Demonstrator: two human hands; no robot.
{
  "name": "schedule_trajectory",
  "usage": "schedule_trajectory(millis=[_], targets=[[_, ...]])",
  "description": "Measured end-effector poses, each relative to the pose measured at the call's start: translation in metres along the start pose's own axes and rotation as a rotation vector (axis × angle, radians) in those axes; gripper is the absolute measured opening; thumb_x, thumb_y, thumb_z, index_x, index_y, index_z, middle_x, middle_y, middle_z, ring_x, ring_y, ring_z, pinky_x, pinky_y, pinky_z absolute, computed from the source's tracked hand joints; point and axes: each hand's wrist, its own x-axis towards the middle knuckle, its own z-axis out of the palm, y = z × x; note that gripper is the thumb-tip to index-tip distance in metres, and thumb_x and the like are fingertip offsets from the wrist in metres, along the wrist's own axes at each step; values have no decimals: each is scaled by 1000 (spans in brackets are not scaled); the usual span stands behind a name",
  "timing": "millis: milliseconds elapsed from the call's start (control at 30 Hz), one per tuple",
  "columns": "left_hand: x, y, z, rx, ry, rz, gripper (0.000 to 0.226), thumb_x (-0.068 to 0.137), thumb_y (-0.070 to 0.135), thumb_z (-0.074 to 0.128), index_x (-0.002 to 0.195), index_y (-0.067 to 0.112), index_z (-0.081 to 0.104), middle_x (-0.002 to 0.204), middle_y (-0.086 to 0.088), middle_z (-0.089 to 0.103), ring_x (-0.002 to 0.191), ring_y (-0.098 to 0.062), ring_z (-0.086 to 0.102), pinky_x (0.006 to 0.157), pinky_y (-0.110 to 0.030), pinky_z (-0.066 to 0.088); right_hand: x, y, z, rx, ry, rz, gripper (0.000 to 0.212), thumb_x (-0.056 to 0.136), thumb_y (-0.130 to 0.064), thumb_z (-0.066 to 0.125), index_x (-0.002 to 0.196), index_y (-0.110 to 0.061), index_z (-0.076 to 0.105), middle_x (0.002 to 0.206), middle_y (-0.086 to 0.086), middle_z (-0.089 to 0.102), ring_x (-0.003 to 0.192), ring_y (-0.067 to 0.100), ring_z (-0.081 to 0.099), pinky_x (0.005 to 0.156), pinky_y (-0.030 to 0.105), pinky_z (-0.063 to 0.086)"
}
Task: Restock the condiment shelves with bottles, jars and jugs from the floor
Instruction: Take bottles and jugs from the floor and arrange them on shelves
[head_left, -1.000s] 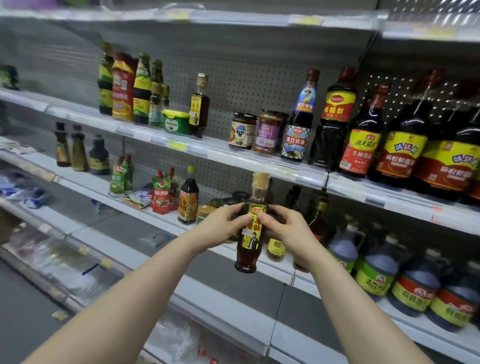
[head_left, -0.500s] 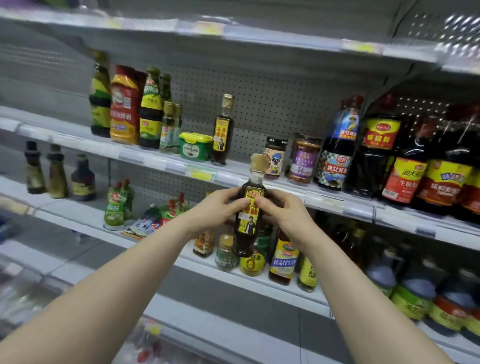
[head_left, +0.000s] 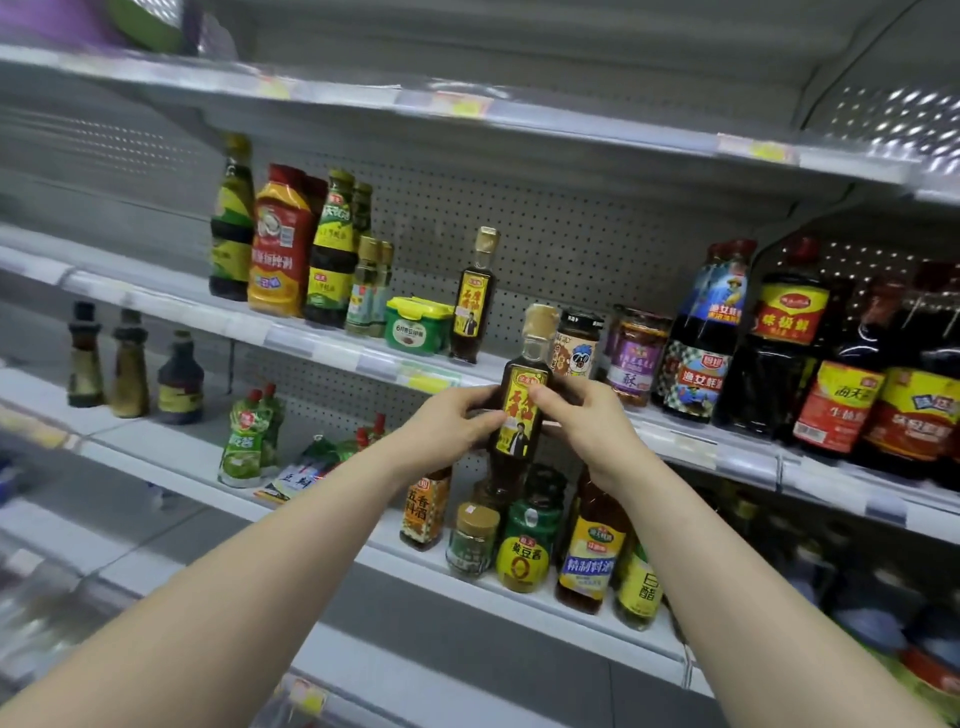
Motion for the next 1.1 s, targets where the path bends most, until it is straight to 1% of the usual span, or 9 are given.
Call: schedule_trajectory(millis=[133,200,267,367,567,667,800,933,1100], targets=[[31,0,-13,27,-40,61,34,100,17,55,128,36,58,113,15,69,107,-7,67,96,-32,54,32,-8,1,-32,110,-16,33,96,-20,66,128,-12,63,119,4,70,113,22,65,103,48,51],[49,0,-22,71,-68,94,38,100,19,56,135,32,55,113,25,65,102,1,66,96,-29,54,48,-14,2,-47,145,-19,32,97,-20,65,128,-14,62,118,2,70,113,21,65,103,48,51],[68,-1,-34,115,-80,121,46,99,19,57,144,23,48,127,14,63,102,-1,64,99,-33,52,66,-19,5,-62,181,-20,32,97,-23,65,128,-17,62,116,1,70,110,21,66,100,51,53],[94,-4,-51,143,-68,153,51,98,15,59,147,16,46,140,1,58,118,-10,60,105,-38,48,87,-25,12,-86,231,-41,33,97,-25,65,129,-16,62,115,0,70,107,20,67,99,52,53],[137,-14,-78,295,204,255,60,96,12,61,151,15,37,154,-4,39,137,-20,42,111,-34,40,117,-29,19,-139,288,-76,37,98,-26,63,133,-18,59,104,-16,64,95,-3,59,82,24,48],[153,-17,-86,389,249,256,69,96,13,60,155,14,26,158,-6,30,140,-19,35,115,-29,27,126,-31,20,-138,306,-67,36,98,-25,63,132,-15,60,104,-14,65,96,0,61,88,28,51],[167,-20,-91,359,206,201,75,97,14,59,158,16,15,157,-10,34,118,-12,50,103,-27,38,136,-33,22,-148,335,-48,30,97,-26,64,126,-17,63,112,-5,70,104,11,65,94,35,54],[178,-17,-91,367,172,135,80,99,18,56,158,17,3,154,-13,39,130,-28,49,107,-42,42,147,-41,24,-172,373,-68,24,97,-24,64,121,-20,64,116,-1,70,108,17,67,101,45,52],[192,-18,-87,309,179,38,83,101,17,53,157,19,-7,137,-18,53,113,-30,57,90,-38,48,154,-40,25,-194,385,-68,33,97,-25,64,128,-16,61,115,-3,69,108,17,66,102,46,52]])
